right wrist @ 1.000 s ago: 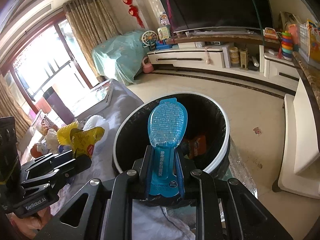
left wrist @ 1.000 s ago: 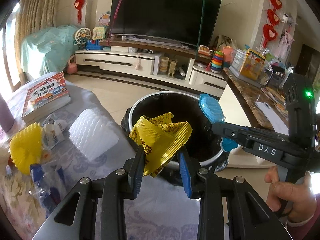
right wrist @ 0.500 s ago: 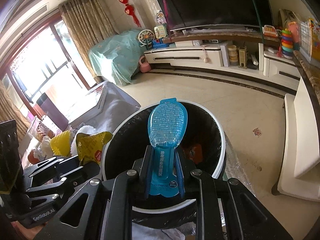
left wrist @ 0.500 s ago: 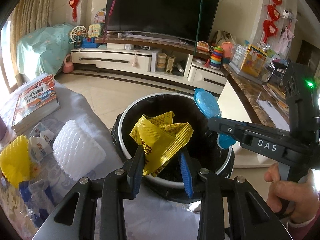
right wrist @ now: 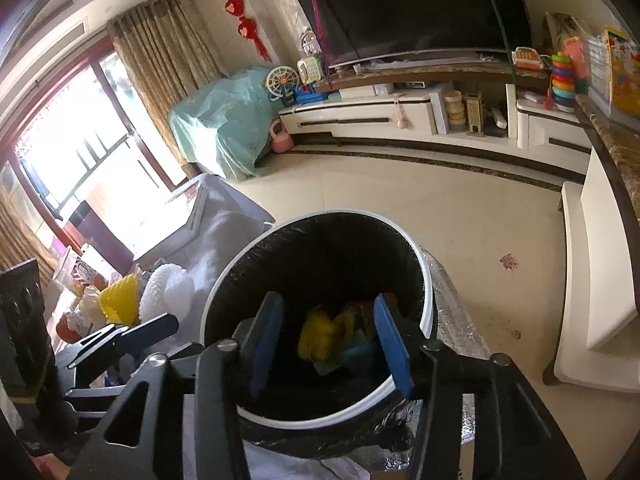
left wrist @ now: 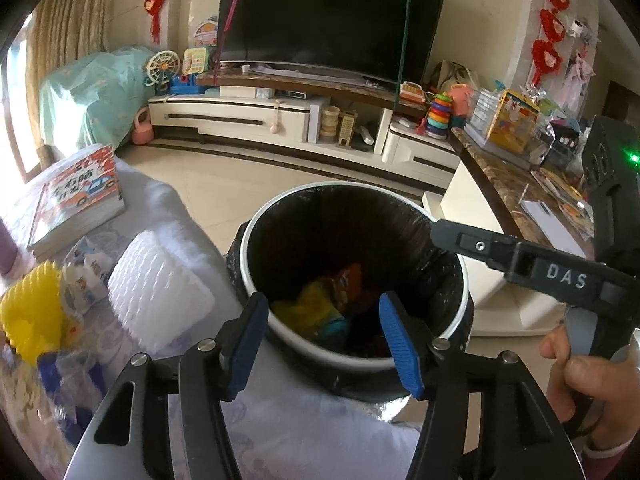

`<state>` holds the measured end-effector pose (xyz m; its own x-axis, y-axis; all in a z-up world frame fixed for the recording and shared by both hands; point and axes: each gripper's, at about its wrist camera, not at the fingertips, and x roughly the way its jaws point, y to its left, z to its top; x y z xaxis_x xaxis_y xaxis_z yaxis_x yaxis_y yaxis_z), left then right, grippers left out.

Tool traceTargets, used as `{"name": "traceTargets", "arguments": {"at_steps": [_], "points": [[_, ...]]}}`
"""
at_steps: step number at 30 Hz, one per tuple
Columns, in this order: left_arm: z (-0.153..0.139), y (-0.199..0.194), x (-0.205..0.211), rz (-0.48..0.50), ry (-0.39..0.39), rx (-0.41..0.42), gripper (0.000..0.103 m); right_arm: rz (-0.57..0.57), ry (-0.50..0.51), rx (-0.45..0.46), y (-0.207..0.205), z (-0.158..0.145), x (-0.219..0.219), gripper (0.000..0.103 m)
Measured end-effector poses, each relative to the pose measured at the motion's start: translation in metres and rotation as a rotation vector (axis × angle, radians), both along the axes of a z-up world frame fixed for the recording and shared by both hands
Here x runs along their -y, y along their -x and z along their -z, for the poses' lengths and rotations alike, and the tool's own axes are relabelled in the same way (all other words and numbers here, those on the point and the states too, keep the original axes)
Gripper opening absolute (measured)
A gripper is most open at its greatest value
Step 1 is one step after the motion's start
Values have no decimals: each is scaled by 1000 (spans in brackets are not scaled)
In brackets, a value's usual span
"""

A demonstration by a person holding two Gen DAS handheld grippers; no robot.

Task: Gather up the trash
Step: 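Grasp the blue plastic bag with the left tool while the right tool grasps the white foam net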

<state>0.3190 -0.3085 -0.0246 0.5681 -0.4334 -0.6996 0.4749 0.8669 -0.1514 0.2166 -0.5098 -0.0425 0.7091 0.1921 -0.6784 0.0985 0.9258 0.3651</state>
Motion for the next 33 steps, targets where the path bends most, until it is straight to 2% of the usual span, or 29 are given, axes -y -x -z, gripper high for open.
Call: {"name": "traceTargets", "arguments": {"at_steps": [4,10,24,33], "points": [[-2,22,-18,-24,19,15,65,7,-12,25,13,-5,-8,79],[4,61,-55,-74,46,23,72,-17,-24,35,33,-4,-34,88],[11,131,-152,-273,95,-19,73,-149,-47,19,59,6,-114,89],[7,142,-176,-331,114,-41,74,-208,-12,23,55,8,-148,89]]}}
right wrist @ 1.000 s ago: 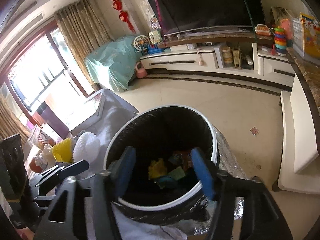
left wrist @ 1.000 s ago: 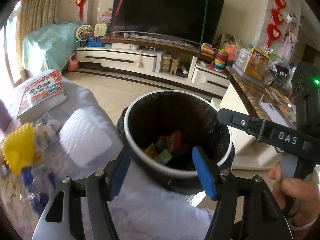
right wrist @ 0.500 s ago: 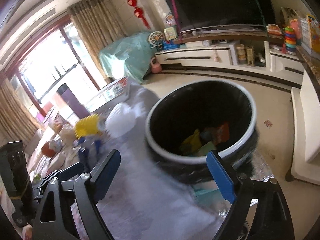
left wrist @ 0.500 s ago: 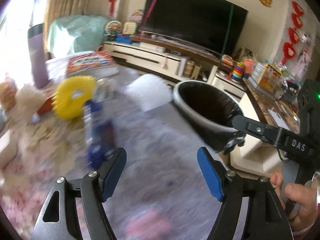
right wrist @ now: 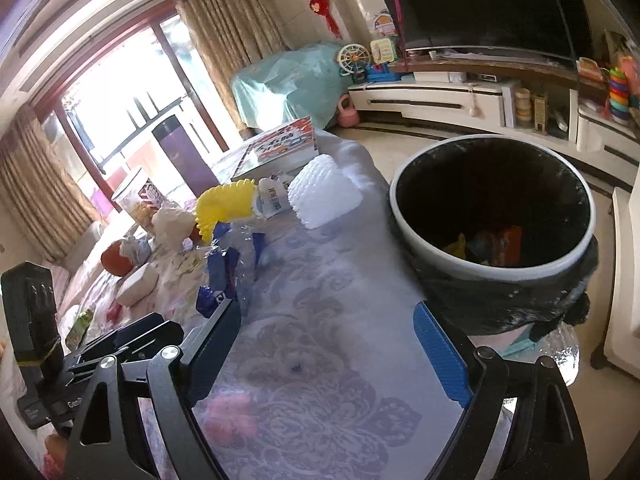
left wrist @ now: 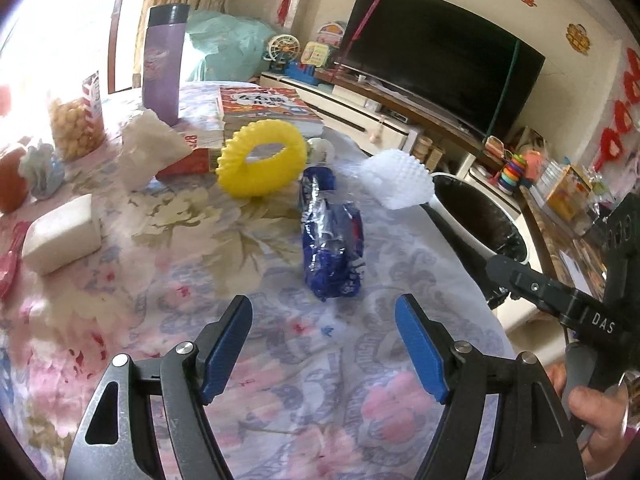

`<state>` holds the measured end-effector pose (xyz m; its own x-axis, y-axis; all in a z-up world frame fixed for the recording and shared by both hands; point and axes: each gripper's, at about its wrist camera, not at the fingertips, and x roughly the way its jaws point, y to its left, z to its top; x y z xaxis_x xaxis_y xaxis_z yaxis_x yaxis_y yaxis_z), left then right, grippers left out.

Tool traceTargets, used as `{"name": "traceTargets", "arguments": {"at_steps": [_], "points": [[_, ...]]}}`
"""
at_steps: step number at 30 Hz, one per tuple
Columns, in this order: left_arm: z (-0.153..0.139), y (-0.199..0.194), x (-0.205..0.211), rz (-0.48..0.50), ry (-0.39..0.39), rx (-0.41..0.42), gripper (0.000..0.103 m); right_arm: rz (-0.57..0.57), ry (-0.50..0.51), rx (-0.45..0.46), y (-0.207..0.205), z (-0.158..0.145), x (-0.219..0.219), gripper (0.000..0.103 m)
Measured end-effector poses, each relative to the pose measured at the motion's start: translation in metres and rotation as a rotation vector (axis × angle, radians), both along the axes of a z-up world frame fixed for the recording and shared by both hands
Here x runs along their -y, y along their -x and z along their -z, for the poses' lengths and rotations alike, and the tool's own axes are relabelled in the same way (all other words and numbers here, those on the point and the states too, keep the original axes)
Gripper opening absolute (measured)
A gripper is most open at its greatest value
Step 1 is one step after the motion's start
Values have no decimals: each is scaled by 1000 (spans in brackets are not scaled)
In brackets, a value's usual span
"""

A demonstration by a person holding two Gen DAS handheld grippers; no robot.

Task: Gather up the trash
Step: 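Grasp the blue plastic bag with the left tool while the right tool grasps the white foam net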

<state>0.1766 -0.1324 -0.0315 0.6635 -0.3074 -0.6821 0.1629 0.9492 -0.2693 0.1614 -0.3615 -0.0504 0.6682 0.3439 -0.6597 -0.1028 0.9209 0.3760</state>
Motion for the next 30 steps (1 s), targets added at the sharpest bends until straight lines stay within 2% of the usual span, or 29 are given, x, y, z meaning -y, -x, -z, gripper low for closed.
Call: {"name": "traceTargets", "arguments": {"at_steps": [8,14,18,26,27,29,30], "points": [[1,-10,1,0,-2,-11,74,-15,32,22,-17,-2,-4,89],[4,-35,0,-6,-14,-23,74,-35,73,60,-38,-5,-3,89],[6,-49,3,-6,-14,-28,74,-45,67,59,-56,-4,-1,88],[14,-78,15,7,-37,-44,72,-89,59,29,-93,6,-4,69],[17,-82,17,7,-45,-46,71,-97,59,23,-98,9,-6,66],[21,-87,18,10,-50,-53,58,-113,57,17,-103,12,-11,60],[25,-90,19,21,-41,-67,45,-121,59,13,-106,14,-13,51]]}}
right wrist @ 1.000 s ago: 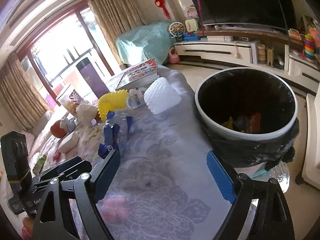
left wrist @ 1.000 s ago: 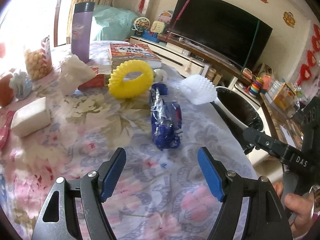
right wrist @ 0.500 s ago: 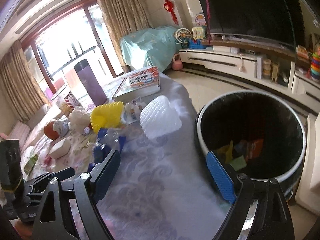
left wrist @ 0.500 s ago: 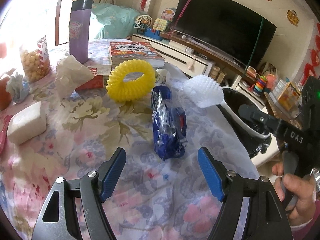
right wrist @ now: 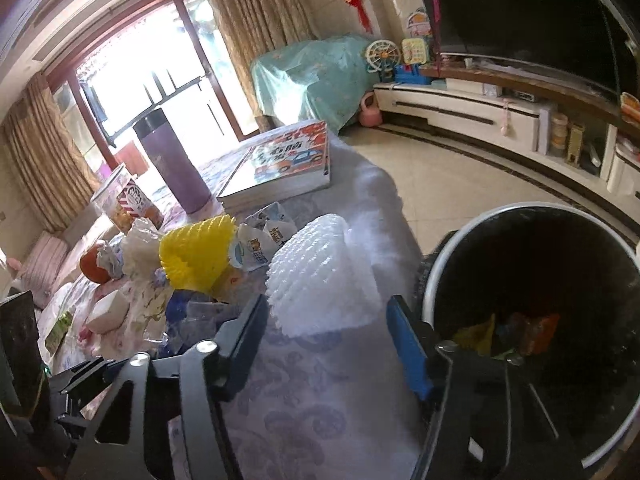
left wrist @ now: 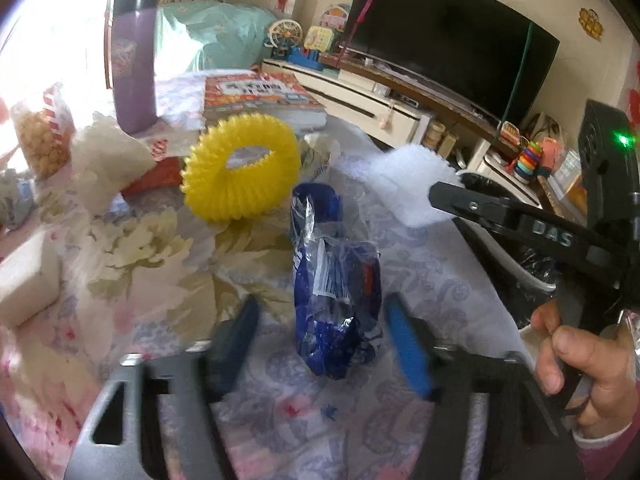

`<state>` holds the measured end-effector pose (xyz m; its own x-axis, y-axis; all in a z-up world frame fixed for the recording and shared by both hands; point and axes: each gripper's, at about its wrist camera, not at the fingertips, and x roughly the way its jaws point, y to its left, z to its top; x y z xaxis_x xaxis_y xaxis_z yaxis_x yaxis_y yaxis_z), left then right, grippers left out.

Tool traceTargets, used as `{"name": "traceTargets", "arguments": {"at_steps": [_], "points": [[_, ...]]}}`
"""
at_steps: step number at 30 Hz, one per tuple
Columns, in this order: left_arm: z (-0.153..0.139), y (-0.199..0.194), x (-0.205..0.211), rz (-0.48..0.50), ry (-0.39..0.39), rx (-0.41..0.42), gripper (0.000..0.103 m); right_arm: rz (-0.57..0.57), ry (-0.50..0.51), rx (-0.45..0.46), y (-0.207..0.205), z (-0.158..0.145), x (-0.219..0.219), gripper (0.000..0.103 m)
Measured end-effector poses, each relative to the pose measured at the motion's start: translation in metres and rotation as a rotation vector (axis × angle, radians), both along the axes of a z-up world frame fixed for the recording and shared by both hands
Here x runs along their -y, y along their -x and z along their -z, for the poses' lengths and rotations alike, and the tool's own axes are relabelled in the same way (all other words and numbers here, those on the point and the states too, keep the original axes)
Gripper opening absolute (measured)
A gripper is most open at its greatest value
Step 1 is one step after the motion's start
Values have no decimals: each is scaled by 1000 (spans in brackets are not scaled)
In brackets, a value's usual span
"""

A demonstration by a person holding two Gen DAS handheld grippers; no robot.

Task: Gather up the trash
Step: 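Grasp the blue plastic bag with the left tool while the right tool grasps the white foam net, then carry the blue bag and white foam net over the bin and release both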

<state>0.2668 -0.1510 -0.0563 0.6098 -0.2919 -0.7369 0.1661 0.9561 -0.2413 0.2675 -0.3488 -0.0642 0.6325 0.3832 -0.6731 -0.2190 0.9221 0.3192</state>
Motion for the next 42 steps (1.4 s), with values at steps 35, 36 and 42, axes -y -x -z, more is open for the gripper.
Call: {"name": "traceTargets", "arguments": {"at_steps": [35,36,42], "points": [[-30,47,16,118,37,83,20,44,-128,17,107,-23,33,12],[-31,48,19,122,38,84,20,52,-128,19,109,-23,36,12],[-33,48,35,151,37,84,20,87,-136,23,121,-25,53,12]]}}
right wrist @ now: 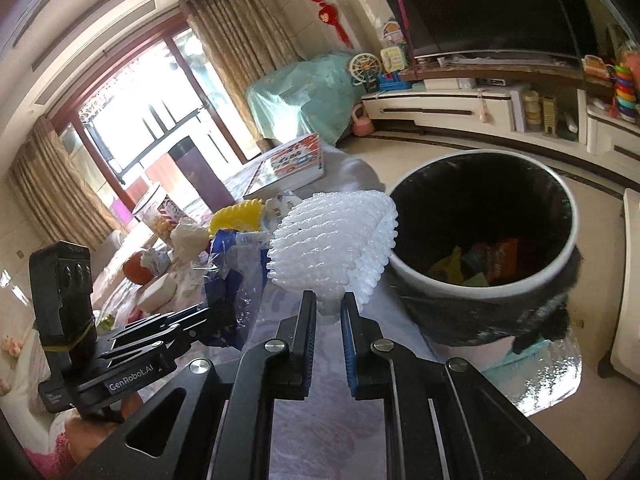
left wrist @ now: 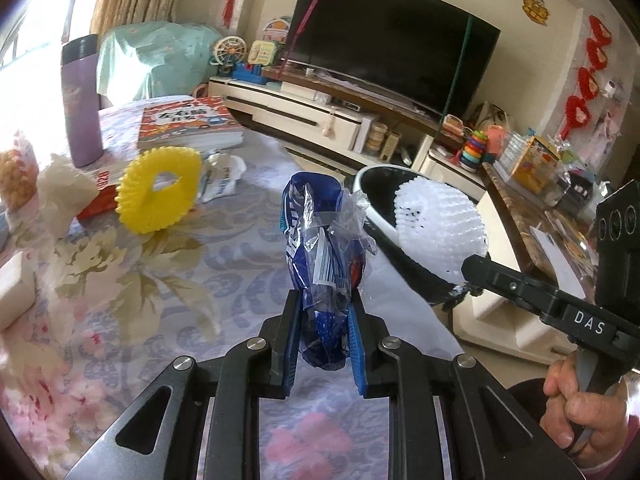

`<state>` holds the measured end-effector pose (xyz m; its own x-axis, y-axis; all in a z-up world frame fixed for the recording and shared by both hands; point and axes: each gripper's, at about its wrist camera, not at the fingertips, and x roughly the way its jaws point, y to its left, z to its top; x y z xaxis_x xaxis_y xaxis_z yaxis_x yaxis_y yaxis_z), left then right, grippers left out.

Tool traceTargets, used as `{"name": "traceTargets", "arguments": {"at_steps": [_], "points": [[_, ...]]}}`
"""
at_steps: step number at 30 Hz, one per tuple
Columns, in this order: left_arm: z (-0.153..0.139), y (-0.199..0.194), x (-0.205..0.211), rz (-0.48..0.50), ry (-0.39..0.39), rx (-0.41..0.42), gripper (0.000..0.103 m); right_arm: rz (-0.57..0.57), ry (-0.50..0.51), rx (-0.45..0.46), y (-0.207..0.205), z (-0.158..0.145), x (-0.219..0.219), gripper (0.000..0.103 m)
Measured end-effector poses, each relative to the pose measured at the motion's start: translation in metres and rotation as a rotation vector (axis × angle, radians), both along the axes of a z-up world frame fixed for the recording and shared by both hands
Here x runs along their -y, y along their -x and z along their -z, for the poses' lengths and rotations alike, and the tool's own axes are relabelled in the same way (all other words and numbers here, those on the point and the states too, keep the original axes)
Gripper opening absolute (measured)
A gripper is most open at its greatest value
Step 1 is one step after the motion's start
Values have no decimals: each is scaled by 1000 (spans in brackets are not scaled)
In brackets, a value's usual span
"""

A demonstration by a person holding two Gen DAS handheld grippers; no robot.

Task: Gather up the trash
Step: 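Carry the blue bag and white foam net over the bin and release both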

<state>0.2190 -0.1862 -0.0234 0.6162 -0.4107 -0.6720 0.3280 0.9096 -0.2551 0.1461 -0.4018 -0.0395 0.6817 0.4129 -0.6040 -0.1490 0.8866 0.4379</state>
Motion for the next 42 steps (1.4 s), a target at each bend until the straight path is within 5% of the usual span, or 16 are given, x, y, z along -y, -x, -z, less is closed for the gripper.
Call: {"name": "traceTargets", "arguments": {"at_steps": [42], "points": [[-10,-70,105,157,-64,46,20,166,27,-2,-19,0,94,12]]}}
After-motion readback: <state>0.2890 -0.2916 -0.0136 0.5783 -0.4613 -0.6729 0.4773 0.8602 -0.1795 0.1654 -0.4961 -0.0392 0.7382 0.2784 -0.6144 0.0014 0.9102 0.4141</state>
